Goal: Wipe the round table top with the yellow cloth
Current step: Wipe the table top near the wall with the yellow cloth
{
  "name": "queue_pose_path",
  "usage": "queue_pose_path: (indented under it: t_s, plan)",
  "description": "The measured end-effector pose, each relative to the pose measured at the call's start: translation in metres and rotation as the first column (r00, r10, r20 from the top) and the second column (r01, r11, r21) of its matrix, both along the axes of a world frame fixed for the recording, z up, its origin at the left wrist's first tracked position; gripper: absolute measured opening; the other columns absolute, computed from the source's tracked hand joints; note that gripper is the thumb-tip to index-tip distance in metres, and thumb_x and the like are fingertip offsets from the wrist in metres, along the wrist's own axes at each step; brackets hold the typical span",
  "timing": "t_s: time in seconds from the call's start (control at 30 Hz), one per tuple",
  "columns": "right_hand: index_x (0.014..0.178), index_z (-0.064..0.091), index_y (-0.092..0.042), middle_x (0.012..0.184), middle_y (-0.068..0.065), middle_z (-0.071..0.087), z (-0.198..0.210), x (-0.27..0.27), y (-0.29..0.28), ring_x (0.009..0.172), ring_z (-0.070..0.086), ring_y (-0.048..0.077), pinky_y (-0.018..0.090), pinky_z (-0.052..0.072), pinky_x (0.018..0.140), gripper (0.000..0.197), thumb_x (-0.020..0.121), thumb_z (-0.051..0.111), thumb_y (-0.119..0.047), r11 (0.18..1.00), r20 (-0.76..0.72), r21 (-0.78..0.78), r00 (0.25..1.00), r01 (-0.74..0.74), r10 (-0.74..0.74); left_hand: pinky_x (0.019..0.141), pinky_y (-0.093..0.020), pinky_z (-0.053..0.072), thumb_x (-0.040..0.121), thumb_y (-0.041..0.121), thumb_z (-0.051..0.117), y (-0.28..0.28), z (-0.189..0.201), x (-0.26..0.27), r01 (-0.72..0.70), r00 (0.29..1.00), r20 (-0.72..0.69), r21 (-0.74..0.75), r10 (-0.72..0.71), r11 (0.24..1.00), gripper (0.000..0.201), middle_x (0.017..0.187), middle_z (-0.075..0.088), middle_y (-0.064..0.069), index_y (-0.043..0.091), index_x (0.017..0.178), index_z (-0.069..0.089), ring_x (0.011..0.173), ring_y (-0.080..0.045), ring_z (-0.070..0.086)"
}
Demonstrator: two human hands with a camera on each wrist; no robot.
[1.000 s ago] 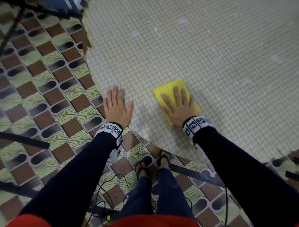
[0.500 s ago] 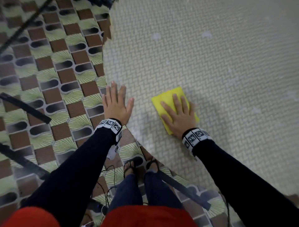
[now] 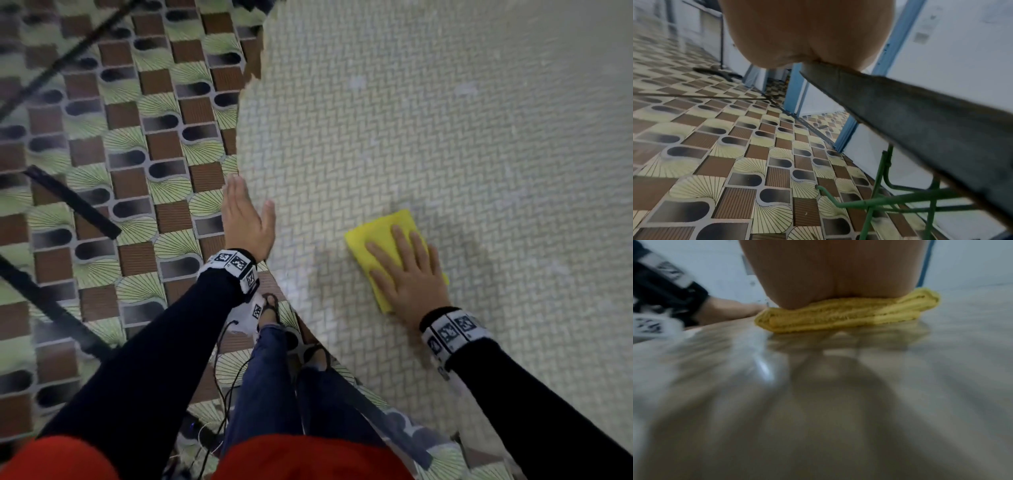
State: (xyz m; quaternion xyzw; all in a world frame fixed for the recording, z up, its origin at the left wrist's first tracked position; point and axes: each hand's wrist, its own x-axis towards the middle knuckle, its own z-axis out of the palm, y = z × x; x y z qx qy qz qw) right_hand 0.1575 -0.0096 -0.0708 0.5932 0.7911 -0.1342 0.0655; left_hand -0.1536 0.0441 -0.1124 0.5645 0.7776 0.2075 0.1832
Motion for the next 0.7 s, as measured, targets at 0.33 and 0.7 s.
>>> queue_pose_path:
  t_s: [0.33,0.7]
  plan:
    - [0.144,0.037,-0.040,0.156,0.011,0.027,-0.009,-0.122,0.057,0.139,0.029,0.040,0.061,0.018,0.112,0.050,0.096,0.029,-0.050,0.981,-0.116,0.097,0.980,0.170,-0.159,0.121,-0.041,0.006,0.103,0.031,0.030,0.022,0.003,-0.016,-0.116,0.989,0.100,0.018,0.114,0.993,0.061,0.162,0.009,-0.010,0.005,0.154,0.009,0.149,-0.027,0.007]
    - [0.147,0.008,-0.052,0.161,-0.003,-0.006,-0.006,-0.087,0.055,0.148,-0.006,0.028,0.053,-0.005,0.116,0.054,0.095,0.019,-0.062,0.963,-0.025,-0.041,0.963,0.266,-0.267,0.120,-0.037,0.003,0.103,0.038,0.020,0.029,-0.003,-0.032,0.001,0.988,0.152,-0.081,0.011,0.997,0.060,0.162,0.007,-0.005,0.010,0.155,0.006,0.149,-0.022,0.004]
